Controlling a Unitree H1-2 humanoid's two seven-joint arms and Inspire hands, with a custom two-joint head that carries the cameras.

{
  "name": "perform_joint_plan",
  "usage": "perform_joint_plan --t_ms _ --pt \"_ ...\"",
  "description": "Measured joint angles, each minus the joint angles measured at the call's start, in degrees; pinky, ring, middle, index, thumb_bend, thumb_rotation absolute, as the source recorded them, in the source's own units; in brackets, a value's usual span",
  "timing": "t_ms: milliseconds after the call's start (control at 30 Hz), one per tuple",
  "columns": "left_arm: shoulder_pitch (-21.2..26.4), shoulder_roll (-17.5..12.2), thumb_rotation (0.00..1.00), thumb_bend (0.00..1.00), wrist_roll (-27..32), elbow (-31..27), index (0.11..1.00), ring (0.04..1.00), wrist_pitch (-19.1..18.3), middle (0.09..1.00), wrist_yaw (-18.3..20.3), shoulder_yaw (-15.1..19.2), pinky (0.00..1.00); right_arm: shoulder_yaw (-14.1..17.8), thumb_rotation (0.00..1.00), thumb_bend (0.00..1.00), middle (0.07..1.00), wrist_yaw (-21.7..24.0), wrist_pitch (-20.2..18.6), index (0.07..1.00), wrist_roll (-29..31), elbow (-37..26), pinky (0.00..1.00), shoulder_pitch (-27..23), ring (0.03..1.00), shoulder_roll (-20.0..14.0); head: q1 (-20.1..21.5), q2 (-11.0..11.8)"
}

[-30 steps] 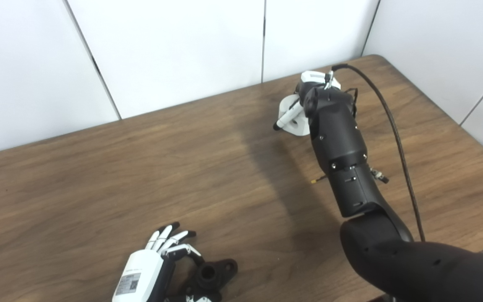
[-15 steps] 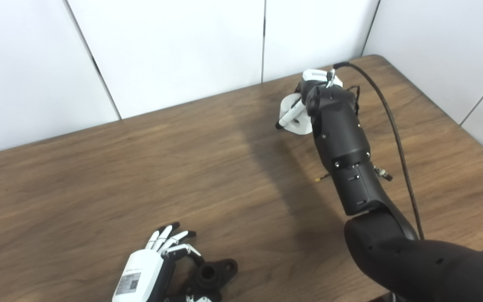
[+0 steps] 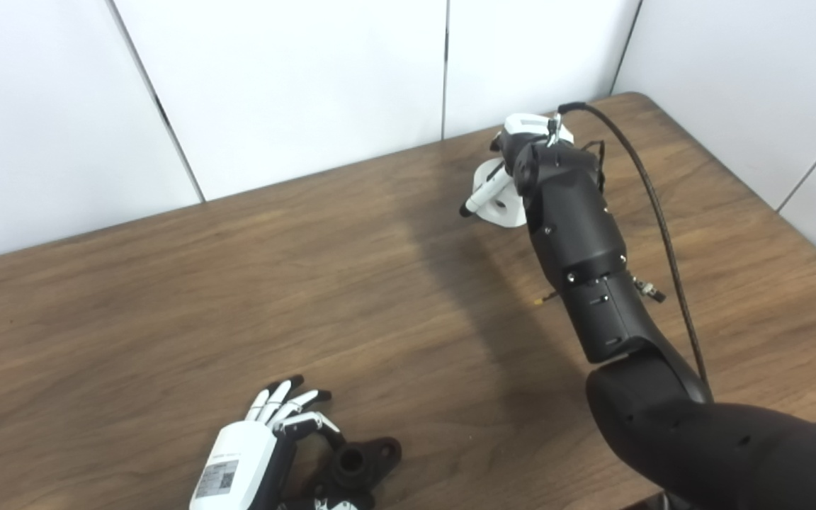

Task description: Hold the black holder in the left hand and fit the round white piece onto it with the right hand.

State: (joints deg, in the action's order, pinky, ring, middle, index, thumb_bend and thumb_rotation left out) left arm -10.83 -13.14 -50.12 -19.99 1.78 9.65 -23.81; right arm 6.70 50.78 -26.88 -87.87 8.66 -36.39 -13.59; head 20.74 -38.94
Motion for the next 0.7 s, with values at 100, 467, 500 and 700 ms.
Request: perform_joint_plan --t_ms 100,467,500,700 --pt "0.0 0.0 0.06 0.51 0.0 -0.04 0.489 0.956 -0.04 0.835 0.02 0.0 0.99 0.02 0.41 0.93 0.892 0.52 0.0 0.885 -0.62 -0.24 0.72 0.0 0.913 0.02 0.0 0.0" --pt "0.03 0.04 0.06 0.51 -0.01 -0.29 0.489 0.952 -0.59 0.833 0.43 0.0 0.98 -1.08 0.45 0.93 0.922 4.08 0.0 0.89 -3.6 -0.65 0.75 -0.01 0.938 -0.63 0.35 -0.35" --pt "0.04 0.04 0.06 0.51 -0.01 -0.29 0.489 0.953 -0.59 0.833 0.43 0.0 0.98 -1.02 0.45 0.93 0.92 4.28 0.0 0.887 -3.82 -0.65 0.77 -0.01 0.944 -0.65 0.35 -0.35" --pt "0.05 0.04 0.06 0.51 -0.01 -0.31 0.489 0.95 -0.6 0.832 0.49 0.0 0.98 -0.96 0.44 0.92 0.934 5.65 0.0 0.892 -4.17 -2.12 0.78 -0.12 0.954 -0.65 0.44 -0.44"
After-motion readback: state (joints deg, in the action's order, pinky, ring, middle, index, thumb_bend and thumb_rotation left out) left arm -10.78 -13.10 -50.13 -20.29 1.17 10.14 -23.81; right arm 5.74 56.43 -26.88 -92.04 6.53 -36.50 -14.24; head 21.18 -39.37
